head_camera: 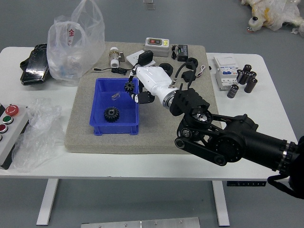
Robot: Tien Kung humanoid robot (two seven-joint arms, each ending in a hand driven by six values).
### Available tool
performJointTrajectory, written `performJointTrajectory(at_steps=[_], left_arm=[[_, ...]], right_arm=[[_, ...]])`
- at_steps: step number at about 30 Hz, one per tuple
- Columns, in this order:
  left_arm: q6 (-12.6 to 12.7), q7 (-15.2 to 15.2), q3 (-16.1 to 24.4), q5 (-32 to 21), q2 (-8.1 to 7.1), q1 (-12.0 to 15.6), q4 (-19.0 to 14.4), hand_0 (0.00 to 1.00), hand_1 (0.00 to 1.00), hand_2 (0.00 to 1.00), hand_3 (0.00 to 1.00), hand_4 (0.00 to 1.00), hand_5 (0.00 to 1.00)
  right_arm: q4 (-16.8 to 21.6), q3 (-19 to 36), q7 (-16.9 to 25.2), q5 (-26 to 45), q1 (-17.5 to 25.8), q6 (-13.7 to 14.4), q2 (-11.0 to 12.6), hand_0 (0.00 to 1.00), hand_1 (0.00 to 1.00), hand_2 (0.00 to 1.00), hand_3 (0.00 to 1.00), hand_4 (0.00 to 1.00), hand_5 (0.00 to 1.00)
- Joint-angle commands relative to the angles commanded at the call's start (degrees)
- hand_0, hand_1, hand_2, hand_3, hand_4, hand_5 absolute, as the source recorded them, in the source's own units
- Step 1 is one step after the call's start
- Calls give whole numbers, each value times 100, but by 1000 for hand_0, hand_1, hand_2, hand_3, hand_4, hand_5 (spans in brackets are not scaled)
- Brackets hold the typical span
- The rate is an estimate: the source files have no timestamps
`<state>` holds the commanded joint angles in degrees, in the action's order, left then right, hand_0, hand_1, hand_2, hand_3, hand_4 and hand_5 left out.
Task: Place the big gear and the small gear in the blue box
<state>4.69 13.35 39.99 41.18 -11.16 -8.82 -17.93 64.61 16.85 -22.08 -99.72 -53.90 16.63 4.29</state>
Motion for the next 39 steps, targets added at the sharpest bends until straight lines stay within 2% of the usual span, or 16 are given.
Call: performJointTrajectory(at_steps=[5,6,11,12,17,18,23,24,28,29,30,35,36,39], left_arm=[[1,20,21,19,3,9,-5,664,639,619,721,684,365],[1,32,37,34,4,12,-7,663,638,619,721,683,366],[4,55,78,69,-1,9,-11,663,638,619,721,683,366],[4,51,74,64,-3,6,-10,662,638,618,720,682,365],[6,33,60,41,-15,-4,-7,662,638,618,720,682,365],[7,36,64,41,-15,0,-8,663,638,617,720,681,363],[10,55,89,51,-17,20,-10,663,638,617,720,681,363],[10,53,90,49,-18,20,-10,663,638,618,719,682,364],[10,35,78,35,-16,3,-5,663,638,618,719,682,364],[10,27,69,26,-13,-3,-3,663,638,618,719,682,364],[10,21,63,21,-11,-6,-1,662,638,618,719,681,363],[11,-1,30,-15,-7,-7,4,662,638,618,719,681,363],[11,-5,24,-23,-7,-7,5,663,638,618,719,681,363],[14,-28,-13,-70,-2,-6,10,663,638,618,719,681,363]], right_arm=[[-76,-126,0,90,9,-43,-97,333,479,270,649,382,69],[-89,-141,-3,104,15,-50,-106,312,440,248,789,632,229],[-112,-225,-23,154,45,-83,-136,312,440,248,789,632,229],[-113,-225,-27,152,52,-90,-138,307,404,242,846,760,266],[-118,-63,-42,76,98,-115,-93,307,404,242,846,760,266],[-122,14,-44,43,108,-114,-67,310,405,250,861,890,446],[-123,433,-59,-129,178,-52,85,310,405,250,861,890,446],[-113,521,-52,-156,200,-16,118,325,462,375,860,857,420],[26,945,134,99,351,247,293,325,462,375,860,857,420],[93,1080,253,247,427,343,363,325,462,375,860,857,420],[148,1199,358,381,490,413,419,447,628,654,812,823,428],[501,1914,1031,1257,946,578,758,447,628,654,812,823,428],[566,2061,1175,1440,1048,563,821,584,673,710,763,814,433],[776,2592,1698,2123,1425,433,1024,584,673,710,763,814,433]])
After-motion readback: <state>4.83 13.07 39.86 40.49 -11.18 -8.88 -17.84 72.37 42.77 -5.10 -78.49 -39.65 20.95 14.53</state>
